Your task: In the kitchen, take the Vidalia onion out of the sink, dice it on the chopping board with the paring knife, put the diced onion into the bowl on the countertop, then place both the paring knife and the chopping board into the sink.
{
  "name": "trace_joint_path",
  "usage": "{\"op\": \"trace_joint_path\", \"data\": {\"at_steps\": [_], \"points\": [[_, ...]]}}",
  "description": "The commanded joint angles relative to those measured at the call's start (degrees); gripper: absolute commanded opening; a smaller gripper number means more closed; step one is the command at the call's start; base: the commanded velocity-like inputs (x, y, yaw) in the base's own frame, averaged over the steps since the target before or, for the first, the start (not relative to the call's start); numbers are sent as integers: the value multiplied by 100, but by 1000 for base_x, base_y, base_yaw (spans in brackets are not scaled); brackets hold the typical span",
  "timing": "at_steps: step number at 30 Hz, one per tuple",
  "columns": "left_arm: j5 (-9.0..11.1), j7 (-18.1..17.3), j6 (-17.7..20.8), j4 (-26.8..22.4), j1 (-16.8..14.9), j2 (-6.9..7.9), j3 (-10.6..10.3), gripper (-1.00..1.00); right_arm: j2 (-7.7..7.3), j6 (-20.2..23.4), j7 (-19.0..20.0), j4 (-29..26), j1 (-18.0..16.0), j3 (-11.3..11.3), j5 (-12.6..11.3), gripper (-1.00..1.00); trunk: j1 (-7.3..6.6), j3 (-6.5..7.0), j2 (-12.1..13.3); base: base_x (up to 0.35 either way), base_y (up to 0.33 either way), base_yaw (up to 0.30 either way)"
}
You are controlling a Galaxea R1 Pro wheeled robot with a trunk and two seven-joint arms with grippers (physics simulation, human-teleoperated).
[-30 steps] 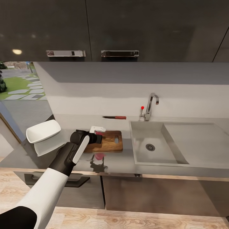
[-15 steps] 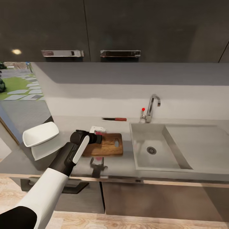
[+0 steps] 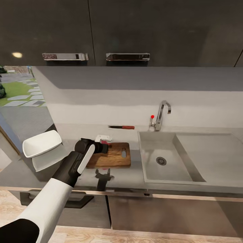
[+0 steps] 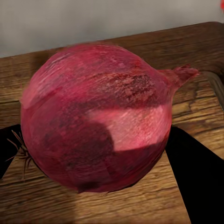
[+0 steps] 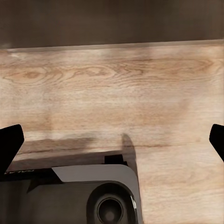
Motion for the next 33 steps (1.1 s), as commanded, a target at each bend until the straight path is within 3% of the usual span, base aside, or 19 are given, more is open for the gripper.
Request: {"op": "trace_joint_path", "data": {"at_steps": [1, 33], "points": [[60, 59, 19, 14, -5, 0, -6, -100, 0, -19, 29, 4, -4, -51, 30, 100, 0, -6, -5, 0, 0, 0], [61, 48, 16, 206, -5, -9, -13, -100, -2, -18, 20, 4, -4, -53, 28, 100, 0, -6, -5, 0, 0, 0]]}}
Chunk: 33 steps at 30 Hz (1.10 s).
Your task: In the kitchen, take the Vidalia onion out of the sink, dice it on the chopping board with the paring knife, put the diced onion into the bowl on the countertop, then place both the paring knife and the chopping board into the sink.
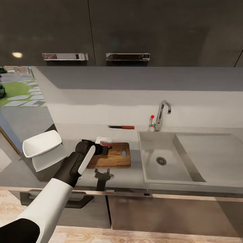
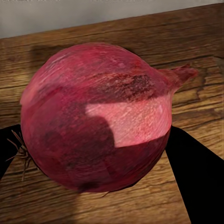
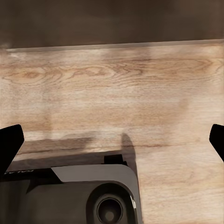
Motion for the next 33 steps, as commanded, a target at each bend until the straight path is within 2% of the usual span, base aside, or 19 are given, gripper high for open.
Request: {"op": "trace_joint_path", "data": {"at_steps": [1, 3, 4, 29, 32, 33], "points": [[59, 58, 17, -8, -5, 1, -7, -100, 0, -20, 28, 4, -4, -49, 32, 100, 1, -7, -5, 0, 0, 0], [64, 53, 14, -42, -5, 4, -7, -100, 0, -20, 28, 4, -4, -49, 32, 100, 1, -7, -5, 0, 0, 0], [65, 53, 14, -52, -5, 5, -8, 100, 0, -20, 28, 4, -4, -49, 32, 100, 1, -7, -5, 0, 0, 0], [67, 64, 22, -124, -5, 1, 0, 100, -6, -20, 28, 4, -4, -49, 32, 100, 1, -7, -5, 3, 0, 0], [67, 64, 22, -188, -5, 1, 0, 100, -6, -20, 28, 4, -4, -49, 32, 100, 1, -7, -5, 0, 0, 0], [67, 64, 36, -361, -5, 1, 4, 100, -6, -20, 28, 4, -4, -49, 32, 100, 1, -7, -5, 0, 0, 0]]}}
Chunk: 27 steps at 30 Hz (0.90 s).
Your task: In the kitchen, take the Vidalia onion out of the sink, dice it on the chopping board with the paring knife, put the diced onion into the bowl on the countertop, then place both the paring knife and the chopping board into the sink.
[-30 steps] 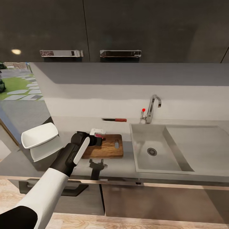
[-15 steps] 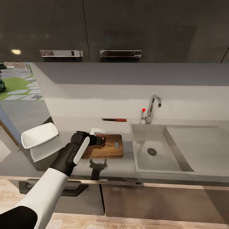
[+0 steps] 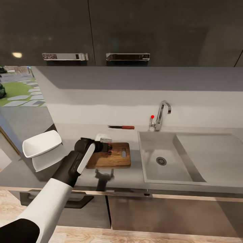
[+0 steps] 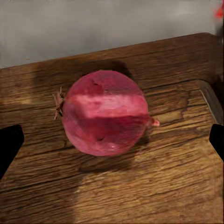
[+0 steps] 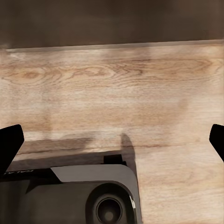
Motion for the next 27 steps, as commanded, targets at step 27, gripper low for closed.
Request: {"op": "trace_joint_path", "data": {"at_steps": [27], "points": [[43, 70, 41, -2195, -4, 33, 19, 100, -1, -20, 28, 4, -4, -50, 32, 100, 1, -7, -4, 0, 0, 0]]}}
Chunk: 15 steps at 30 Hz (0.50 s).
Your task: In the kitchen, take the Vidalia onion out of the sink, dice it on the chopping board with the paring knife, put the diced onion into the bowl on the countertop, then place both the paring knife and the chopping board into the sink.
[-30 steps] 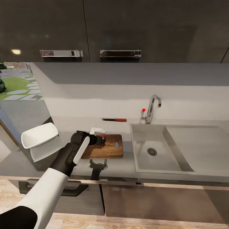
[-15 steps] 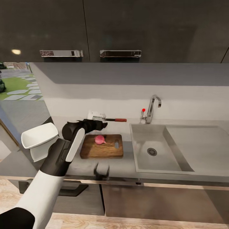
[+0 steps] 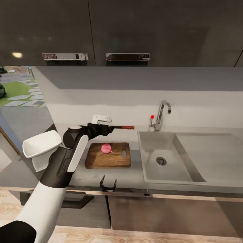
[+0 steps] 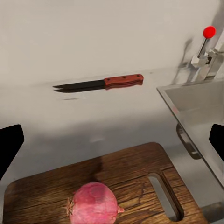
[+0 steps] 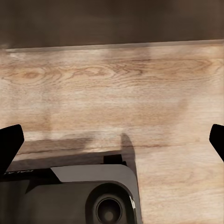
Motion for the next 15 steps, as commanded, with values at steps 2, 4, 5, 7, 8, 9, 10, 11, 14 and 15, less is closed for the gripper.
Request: {"op": "trace_joint_path", "data": {"at_steps": [2, 4, 5, 7, 8, 9, 10, 11, 14, 15], "points": [[61, 58, 21, 1, -5, 1, -7, 100, 0, -20, 28, 4, -4, -50, 32, 100, 1, -7, -5, -44, 0, 0], [62, 57, 21, 9, -5, 2, -11, 100, 0, -20, 28, 4, -4, -50, 33, 100, 1, -7, -5, -190, 0, 0], [64, 57, 21, 20, -5, 2, -12, 100, 0, -20, 28, 4, -4, -50, 32, 100, 1, -7, -5, -255, 0, 0], [66, 57, 21, 68, -5, 2, -13, 100, 0, -20, 28, 4, -4, -50, 32, 100, 1, -7, -5, -292, 0, 0], [66, 57, 21, 121, -5, 2, -18, 100, 0, -20, 28, 4, -4, -50, 31, 100, 1, -7, -5, -317, 0, 0], [67, 56, 21, 169, -5, 2, -19, 100, 0, -20, 28, 4, -4, -50, 31, 100, 1, -7, -5, -322, 0, 0], [67, 56, 21, 223, -5, 2, -20, 100, 0, -20, 28, 4, -4, -50, 31, 100, 1, -7, -5, -326, 0, 0], [67, 56, 21, 254, -5, 4, -21, 100, 0, -20, 28, 4, -4, -50, 31, 100, 1, -7, -5, -327, 0, 0], [67, 56, 15, 430, -2, 3, -22, 100, 0, -20, 28, 4, -4, -50, 31, 100, 1, -7, -5, -330, 0, 0], [67, 56, 14, 490, 0, 3, -22, 100, 0, -20, 28, 4, -4, -50, 31, 100, 1, -7, -5, -332, 0, 0]]}}
